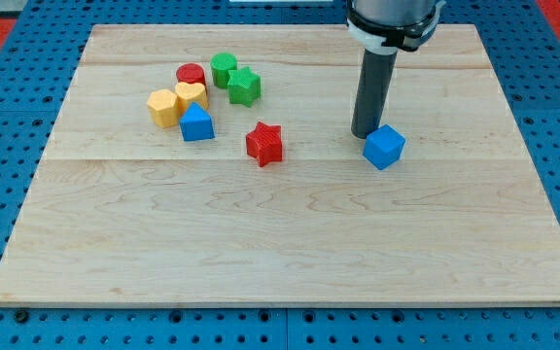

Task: Push the blue cube towards the bottom right of the board

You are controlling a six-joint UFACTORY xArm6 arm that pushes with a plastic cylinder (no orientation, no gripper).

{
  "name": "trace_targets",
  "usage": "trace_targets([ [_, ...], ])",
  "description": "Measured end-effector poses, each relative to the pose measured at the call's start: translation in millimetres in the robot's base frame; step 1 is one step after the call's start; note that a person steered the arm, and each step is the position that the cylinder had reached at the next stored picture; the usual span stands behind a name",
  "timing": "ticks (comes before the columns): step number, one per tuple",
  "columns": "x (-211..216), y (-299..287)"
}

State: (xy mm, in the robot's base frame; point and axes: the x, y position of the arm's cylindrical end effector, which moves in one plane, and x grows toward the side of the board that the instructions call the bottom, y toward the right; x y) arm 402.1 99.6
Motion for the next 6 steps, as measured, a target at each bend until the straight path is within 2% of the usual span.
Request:
trace_targets([
  [1,-26.6,13.7],
  [2,-11.9,9.8],
  [3,47.7,-8.0],
  [4,74.6,13.9],
  [5,10.3,10.0],
  [6,27.5,51.0],
])
